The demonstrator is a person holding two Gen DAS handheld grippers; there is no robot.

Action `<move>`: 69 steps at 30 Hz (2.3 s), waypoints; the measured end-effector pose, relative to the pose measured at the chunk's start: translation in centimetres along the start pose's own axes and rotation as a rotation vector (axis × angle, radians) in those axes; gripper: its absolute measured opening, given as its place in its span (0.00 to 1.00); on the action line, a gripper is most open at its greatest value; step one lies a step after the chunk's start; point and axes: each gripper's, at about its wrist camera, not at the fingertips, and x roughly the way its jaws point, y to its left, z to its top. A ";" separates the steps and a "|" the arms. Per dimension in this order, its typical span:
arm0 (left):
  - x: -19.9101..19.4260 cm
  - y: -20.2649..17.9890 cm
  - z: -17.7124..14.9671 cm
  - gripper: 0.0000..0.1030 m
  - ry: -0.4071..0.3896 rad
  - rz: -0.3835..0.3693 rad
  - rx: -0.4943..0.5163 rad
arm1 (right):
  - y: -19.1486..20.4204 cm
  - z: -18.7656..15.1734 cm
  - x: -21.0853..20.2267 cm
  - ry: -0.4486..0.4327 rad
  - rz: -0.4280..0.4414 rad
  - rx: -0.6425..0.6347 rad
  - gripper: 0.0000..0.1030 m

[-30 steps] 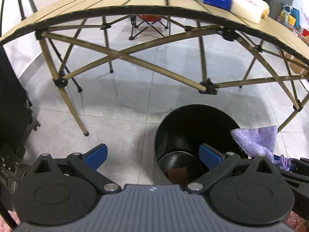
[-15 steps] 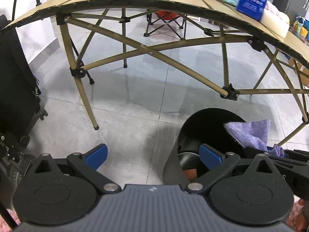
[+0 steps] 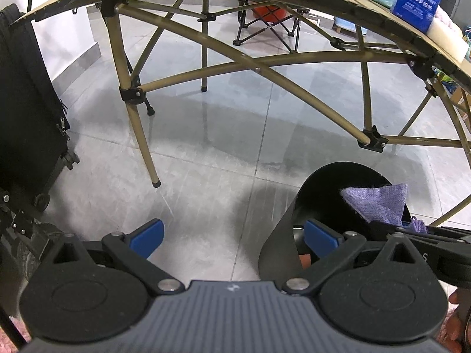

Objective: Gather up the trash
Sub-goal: 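Move the right tool over the bin and release the purple mesh bag, then raise both tools back up toward the table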

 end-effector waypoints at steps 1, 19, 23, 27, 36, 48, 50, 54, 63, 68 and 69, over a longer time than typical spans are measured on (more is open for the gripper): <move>0.1 0.1 0.0 1.00 0.002 0.001 -0.001 | 0.0 0.0 0.2 0.003 -0.002 -0.002 0.30; 0.4 0.4 -0.1 1.00 0.011 0.004 -0.009 | -0.9 0.1 1.6 0.043 -0.047 0.018 0.92; 0.4 0.4 -0.1 1.00 0.010 0.003 -0.009 | -1.2 0.0 1.8 0.053 -0.050 0.030 0.93; 0.4 0.4 -0.1 1.00 0.010 0.003 -0.008 | -1.2 -0.1 1.7 0.051 -0.052 0.030 0.93; 0.1 0.3 0.0 1.00 0.003 -0.004 -0.008 | -1.3 0.0 1.5 0.042 -0.052 0.037 0.93; -3.5 -0.4 0.8 1.00 -0.119 -0.016 0.006 | -1.3 0.6 -2.7 -0.099 -0.054 0.046 0.93; -4.1 -0.4 1.0 1.00 -0.137 -0.017 0.005 | -1.3 0.8 -4.1 -0.145 -0.050 0.044 0.93; -5.8 -0.7 1.6 1.00 -0.190 -0.019 0.000 | -1.2 1.5 -6.8 -0.242 -0.040 0.035 0.93; -8.4 -2.0 3.1 1.00 -0.276 -0.030 0.006 | -1.8 3.5 -12.1 -0.449 -0.047 0.006 0.93; -9.5 -3.4 4.2 1.00 -0.333 -0.039 0.033 | -2.7 4.8 -13.6 -0.540 -0.074 -0.001 0.93; -9.7 -3.7 4.5 1.00 -0.344 -0.041 0.036 | -2.8 5.0 -13.7 -0.559 -0.081 -0.004 0.93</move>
